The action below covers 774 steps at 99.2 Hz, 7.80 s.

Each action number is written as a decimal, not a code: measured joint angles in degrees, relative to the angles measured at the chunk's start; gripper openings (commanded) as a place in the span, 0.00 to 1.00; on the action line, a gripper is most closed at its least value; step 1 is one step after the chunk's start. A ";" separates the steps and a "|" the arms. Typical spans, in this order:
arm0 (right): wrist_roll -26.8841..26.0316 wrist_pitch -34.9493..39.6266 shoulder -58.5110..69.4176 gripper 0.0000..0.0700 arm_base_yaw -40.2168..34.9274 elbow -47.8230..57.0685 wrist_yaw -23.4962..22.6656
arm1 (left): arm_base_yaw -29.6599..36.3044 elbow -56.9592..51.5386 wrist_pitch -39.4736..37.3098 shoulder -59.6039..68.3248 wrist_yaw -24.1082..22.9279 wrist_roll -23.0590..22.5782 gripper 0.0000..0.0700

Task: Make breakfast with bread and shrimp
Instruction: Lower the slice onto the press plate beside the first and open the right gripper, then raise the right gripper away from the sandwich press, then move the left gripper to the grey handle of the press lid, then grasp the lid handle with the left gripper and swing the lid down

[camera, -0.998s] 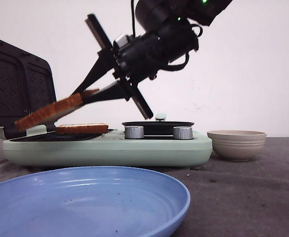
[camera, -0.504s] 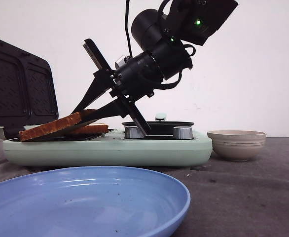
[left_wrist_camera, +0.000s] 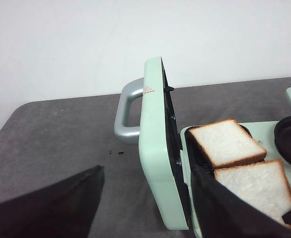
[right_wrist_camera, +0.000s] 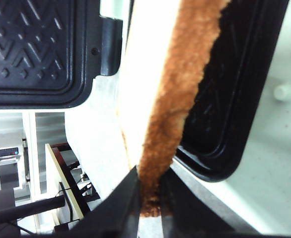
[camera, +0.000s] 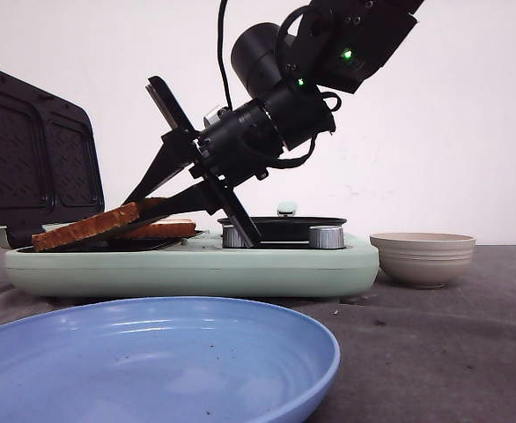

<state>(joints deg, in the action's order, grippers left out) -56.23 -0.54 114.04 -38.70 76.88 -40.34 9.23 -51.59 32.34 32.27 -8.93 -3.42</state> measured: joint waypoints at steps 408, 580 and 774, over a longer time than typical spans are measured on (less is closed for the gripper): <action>42.10 31.17 -85.50 0.38 1.51 -40.96 52.33 | 0.00 0.00 0.09 0.00 0.02 3.21 0.45; 43.39 27.69 -85.50 0.38 1.51 -41.51 52.30 | -35.58 0.00 -20.35 29.22 49.83 59.06 0.57; 43.39 28.37 -85.50 0.38 1.51 -41.48 52.30 | -23.98 -0.37 -37.92 40.74 43.58 62.51 0.02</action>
<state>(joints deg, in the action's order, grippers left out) -12.84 27.83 28.53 -37.19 35.40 11.97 -14.74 -51.96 -5.58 73.01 34.65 59.09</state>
